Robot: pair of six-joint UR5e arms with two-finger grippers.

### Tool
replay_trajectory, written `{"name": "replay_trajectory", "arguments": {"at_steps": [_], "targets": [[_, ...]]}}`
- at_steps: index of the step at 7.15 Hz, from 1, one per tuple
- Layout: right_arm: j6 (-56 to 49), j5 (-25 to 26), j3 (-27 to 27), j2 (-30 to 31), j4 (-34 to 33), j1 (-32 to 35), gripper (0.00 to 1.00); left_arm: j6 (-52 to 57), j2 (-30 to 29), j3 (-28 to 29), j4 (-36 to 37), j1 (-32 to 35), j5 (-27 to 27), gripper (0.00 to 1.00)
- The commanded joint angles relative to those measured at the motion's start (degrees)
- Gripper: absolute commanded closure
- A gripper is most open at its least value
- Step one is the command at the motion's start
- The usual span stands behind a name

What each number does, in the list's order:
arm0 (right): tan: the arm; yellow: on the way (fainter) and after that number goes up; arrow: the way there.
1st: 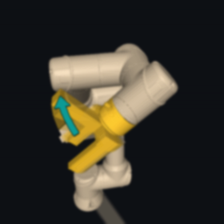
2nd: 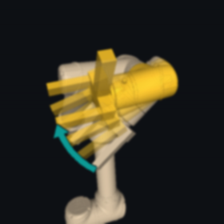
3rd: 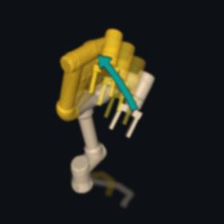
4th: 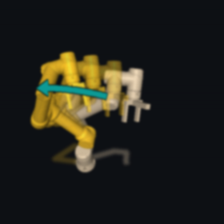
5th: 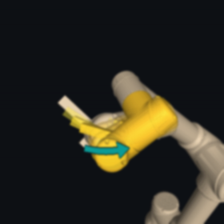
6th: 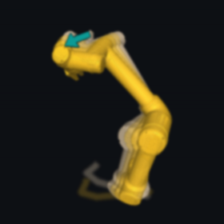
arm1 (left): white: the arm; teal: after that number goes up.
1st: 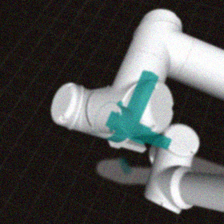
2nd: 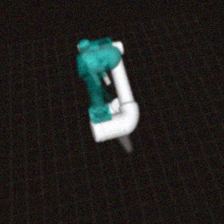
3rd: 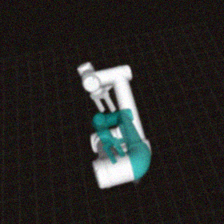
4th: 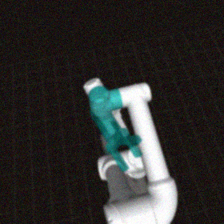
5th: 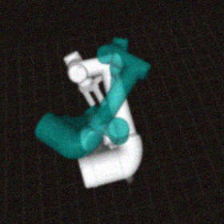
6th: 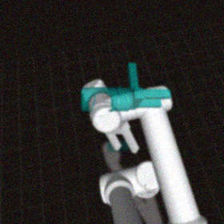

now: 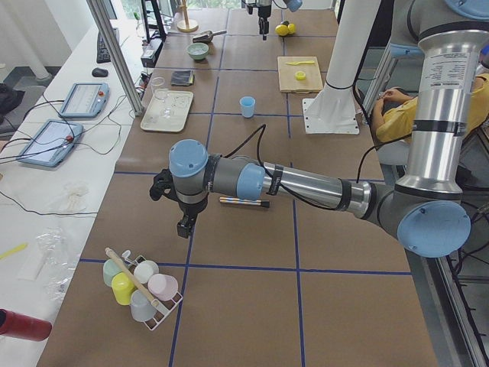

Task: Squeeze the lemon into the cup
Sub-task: 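Move the right gripper down toward the lemon slice on the cutting board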

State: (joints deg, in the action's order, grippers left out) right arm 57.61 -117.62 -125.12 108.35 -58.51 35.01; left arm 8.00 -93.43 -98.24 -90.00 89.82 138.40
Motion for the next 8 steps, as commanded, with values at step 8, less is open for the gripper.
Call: {"name": "replay_trajectory", "arguments": {"at_steps": [8], "targets": [[38.17, 30.41, -5.49, 1.25, -3.54, -36.67, 0.0, 0.0, 0.09, -0.03, -0.18, -0.09, -0.06, 0.0]]}}
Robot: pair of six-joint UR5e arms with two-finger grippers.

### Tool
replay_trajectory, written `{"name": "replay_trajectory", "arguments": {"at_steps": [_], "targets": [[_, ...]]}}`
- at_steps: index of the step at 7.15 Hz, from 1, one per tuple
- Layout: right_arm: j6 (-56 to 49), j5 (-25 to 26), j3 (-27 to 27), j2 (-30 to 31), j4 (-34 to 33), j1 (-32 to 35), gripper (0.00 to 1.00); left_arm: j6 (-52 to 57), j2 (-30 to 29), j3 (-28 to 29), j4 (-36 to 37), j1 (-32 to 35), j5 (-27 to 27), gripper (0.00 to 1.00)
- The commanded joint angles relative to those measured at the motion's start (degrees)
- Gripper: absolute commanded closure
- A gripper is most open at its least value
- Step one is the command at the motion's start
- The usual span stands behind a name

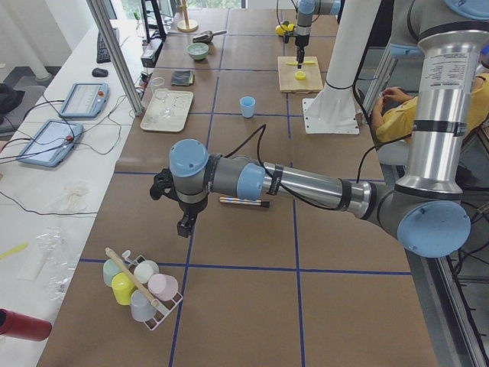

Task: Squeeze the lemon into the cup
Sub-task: 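Move the right gripper down toward the lemon slice on the cutting board, then lower the right gripper and grasp the yellow lemon slice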

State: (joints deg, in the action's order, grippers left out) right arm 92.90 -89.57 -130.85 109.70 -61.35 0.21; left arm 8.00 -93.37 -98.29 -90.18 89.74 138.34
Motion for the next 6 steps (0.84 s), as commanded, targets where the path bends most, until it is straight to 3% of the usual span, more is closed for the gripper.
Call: {"name": "replay_trajectory", "arguments": {"at_steps": [1, 6], "targets": [[6.82, 3.17, 0.33, -0.53, -1.75, -3.09, 0.0, 0.0, 0.03, -0.06, 0.0, 0.0, 0.0, 0.0], [7.3, 3.18, 2.71, -3.61, -2.02, -3.64, 0.0, -0.09, 0.03, -0.67, 0.0, 0.09, 0.0, 0.0]]}}
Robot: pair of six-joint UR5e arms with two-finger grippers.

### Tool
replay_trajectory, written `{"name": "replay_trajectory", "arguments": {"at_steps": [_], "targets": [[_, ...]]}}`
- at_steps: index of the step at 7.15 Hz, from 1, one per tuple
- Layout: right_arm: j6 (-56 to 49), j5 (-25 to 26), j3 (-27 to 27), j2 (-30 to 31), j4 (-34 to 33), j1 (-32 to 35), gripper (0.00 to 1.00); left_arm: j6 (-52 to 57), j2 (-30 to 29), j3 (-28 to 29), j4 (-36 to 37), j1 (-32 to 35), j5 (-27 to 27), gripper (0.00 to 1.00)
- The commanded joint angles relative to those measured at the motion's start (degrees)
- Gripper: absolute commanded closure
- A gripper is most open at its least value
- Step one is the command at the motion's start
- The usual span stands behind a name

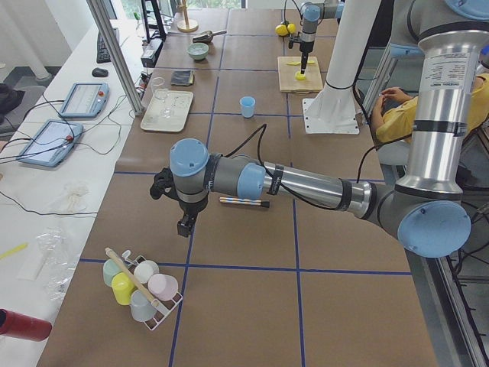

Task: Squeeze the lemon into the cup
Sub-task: 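Lower the right gripper and grasp the yellow lemon slice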

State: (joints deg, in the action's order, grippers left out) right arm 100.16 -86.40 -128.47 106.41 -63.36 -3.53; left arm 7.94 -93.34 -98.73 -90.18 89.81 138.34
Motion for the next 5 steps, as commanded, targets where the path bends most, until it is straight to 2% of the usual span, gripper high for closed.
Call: {"name": "replay_trajectory", "arguments": {"at_steps": [1, 5], "targets": [[0.04, 0.01, 0.41, -0.32, -0.1, 0.19, 0.0, -0.03, 0.0, -0.24, 0.0, 0.01, 0.0, 0.0], [0.04, 0.1, 1.2, -0.76, -1.07, -0.25, 0.0, -0.03, 0.09, -0.32, 0.0, 0.1, 0.0, 0.0]]}}
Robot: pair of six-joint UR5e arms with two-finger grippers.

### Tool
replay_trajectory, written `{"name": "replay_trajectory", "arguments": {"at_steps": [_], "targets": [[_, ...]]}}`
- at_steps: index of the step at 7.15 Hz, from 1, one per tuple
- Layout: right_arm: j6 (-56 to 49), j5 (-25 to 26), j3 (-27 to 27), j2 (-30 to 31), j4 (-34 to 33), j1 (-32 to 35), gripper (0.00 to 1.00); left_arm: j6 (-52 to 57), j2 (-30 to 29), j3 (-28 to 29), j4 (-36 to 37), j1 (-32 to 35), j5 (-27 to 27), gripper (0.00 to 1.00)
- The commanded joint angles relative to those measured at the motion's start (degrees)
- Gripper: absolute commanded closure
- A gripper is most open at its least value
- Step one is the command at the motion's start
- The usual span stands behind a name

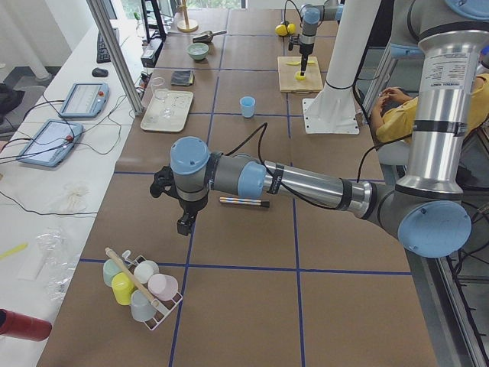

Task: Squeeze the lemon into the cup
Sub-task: 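Lower the right gripper and grasp the yellow lemon slice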

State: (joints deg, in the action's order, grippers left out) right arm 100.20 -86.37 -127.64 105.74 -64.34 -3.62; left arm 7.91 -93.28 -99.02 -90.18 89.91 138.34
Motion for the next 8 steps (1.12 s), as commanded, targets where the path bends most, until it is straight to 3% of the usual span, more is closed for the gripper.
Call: {"name": "replay_trajectory", "arguments": {"at_steps": [1, 8], "targets": [[0.0, 0.06, 0.47, -1.13, -0.17, 0.02, 0.0, 0.0, 0.03, -0.03, 0.0, 0.0, 0.0, 0.0], [0.0, 0.15, 2.04, -2.89, -1.05, 0.28, 0.0, 0.0, 1.86, -1.69, 0.0, 0.09, 0.0, 0.0]]}}
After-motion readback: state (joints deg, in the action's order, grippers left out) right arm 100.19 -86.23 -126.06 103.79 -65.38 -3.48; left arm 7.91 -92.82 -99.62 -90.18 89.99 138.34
